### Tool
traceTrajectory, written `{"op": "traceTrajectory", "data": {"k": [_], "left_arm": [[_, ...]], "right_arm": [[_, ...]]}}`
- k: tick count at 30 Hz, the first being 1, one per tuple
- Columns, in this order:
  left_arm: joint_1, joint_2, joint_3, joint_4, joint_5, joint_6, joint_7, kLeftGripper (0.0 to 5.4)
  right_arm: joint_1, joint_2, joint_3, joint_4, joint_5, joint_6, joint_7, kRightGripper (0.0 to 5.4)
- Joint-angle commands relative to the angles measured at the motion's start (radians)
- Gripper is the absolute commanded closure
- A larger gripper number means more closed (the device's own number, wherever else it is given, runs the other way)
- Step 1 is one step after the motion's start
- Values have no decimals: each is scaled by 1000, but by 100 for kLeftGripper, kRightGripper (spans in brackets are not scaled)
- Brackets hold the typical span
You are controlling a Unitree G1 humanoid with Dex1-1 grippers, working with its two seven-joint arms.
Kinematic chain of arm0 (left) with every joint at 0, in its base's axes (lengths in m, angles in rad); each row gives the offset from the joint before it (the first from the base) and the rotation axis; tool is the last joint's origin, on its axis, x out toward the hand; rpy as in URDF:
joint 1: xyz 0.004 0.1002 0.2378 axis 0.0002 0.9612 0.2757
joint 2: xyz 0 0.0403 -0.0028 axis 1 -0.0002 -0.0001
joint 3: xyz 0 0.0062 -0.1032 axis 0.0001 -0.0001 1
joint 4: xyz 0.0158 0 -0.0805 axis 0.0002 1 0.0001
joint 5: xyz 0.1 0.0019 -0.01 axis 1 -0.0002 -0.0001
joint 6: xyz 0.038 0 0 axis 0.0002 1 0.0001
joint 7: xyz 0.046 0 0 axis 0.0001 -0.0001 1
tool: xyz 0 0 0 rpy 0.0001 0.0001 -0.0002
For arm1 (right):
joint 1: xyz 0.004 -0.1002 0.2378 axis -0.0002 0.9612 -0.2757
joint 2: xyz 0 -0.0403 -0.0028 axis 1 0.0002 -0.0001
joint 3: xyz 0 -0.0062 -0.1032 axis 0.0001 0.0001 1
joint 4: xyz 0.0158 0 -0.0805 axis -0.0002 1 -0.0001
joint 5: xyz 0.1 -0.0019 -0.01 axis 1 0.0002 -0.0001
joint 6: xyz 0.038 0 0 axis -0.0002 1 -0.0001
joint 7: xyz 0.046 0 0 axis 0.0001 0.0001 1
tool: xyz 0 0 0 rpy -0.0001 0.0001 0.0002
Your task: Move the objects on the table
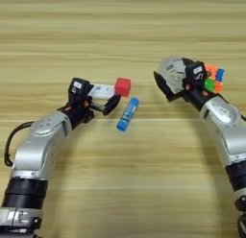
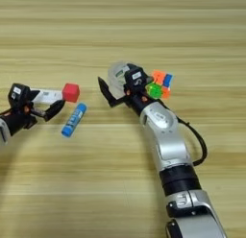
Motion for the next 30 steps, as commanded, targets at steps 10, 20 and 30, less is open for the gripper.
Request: {"op": "traceTrajectory", "data": {"k": [10, 20, 30], "left_arm": [[70, 30, -54, -116, 3, 103, -19, 2], [96, 29, -100, -121, 16, 119, -19, 2], [93, 36, -144, -107, 29, 130, -18, 2]], "right_arm": [[-43, 3, -41, 36, 22, -3, -27, 0], [-44, 7, -47, 40, 26, -1, -33, 0], [-49, 12, -48, 42, 28, 0, -43, 0]]}}
